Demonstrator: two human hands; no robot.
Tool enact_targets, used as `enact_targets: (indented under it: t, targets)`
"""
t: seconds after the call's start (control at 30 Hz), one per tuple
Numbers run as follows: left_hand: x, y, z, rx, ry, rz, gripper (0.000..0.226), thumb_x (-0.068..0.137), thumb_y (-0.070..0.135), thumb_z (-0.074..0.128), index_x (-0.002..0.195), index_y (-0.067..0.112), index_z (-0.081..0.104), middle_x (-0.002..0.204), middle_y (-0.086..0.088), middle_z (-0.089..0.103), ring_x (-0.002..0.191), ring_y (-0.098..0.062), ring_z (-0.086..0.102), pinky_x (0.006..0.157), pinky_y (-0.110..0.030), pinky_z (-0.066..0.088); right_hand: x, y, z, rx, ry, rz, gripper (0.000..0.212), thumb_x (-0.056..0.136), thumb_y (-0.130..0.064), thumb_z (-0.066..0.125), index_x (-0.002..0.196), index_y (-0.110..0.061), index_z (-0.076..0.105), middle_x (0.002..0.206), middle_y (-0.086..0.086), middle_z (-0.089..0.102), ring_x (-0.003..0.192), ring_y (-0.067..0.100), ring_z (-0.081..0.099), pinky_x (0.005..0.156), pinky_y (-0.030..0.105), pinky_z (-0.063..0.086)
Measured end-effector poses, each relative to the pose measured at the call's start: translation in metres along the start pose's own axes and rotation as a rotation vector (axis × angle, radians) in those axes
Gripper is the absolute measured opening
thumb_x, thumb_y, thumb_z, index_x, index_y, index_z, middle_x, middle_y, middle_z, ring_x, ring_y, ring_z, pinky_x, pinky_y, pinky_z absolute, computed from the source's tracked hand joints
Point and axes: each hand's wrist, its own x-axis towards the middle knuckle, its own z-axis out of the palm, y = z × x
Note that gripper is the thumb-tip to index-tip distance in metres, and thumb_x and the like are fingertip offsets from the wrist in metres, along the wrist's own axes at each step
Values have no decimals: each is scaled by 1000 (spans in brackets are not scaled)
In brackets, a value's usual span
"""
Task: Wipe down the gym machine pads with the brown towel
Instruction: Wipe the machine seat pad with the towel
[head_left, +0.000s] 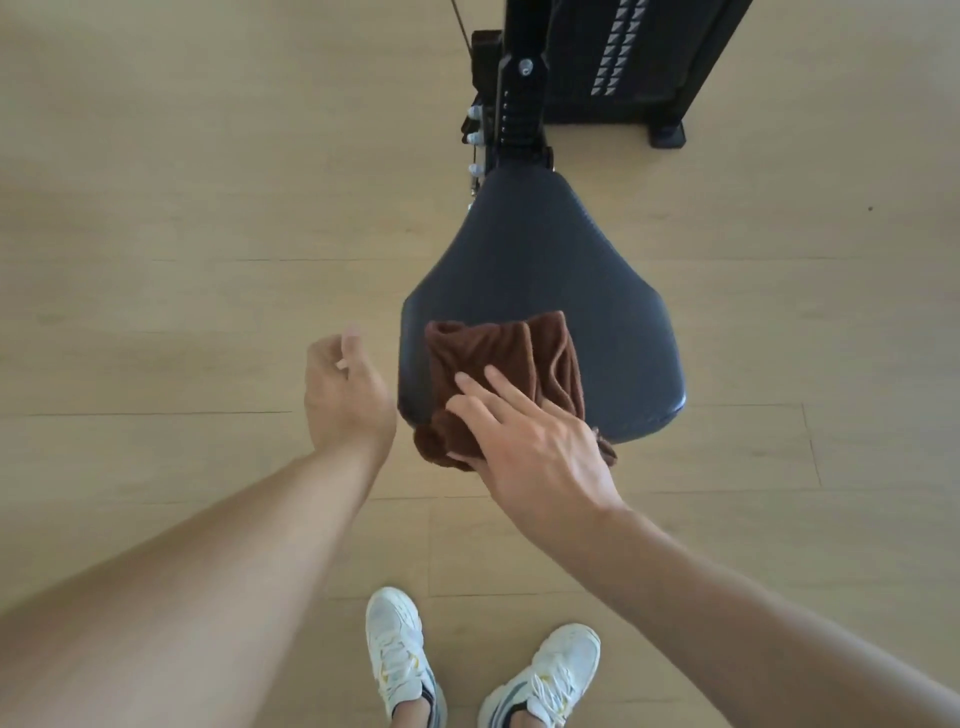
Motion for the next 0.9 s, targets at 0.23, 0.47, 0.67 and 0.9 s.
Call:
enact_targets:
  t: [0.23, 0.47, 0.67, 0.9]
  targets:
    - [-9, 33, 51, 312, -90, 296, 61, 98, 56, 42, 147, 19, 43, 151, -3, 47, 138, -26, 44, 116, -46, 33, -46, 50, -3, 83, 210, 398, 46, 100, -53, 49, 136, -26, 55, 158, -10, 44, 154, 11, 23, 122, 39, 32]
    - [-15, 21, 71, 599, -44, 356, 65, 100, 50, 39, 154, 16, 28, 159, -7, 34, 136, -34, 43, 103, -49, 39, -11, 64, 4, 203, 318, 722, 50, 102, -56, 31, 139, -28, 49, 165, -9, 33, 158, 14, 6, 125, 46, 15]
    - [-16, 21, 74, 632, -15, 350, 64, 99, 51, 39, 153, 17, 29, 158, -6, 36, 133, -33, 45, 101, -49, 43, 29, 85, -13, 163, 224, 787, 48, 104, -54, 34, 143, -28, 45, 167, -7, 27, 158, 20, 11, 118, 50, 30]
    - [-16, 19, 76, 665, -3, 329, 65, 97, 51, 41, 152, 19, 29, 158, -4, 36, 131, -31, 47, 100, -47, 44, 111, 123, -36, 162, 187, 863, 37, 104, -56, 36, 119, -23, 48, 106, 4, 70, 100, 34, 65, 78, 40, 36]
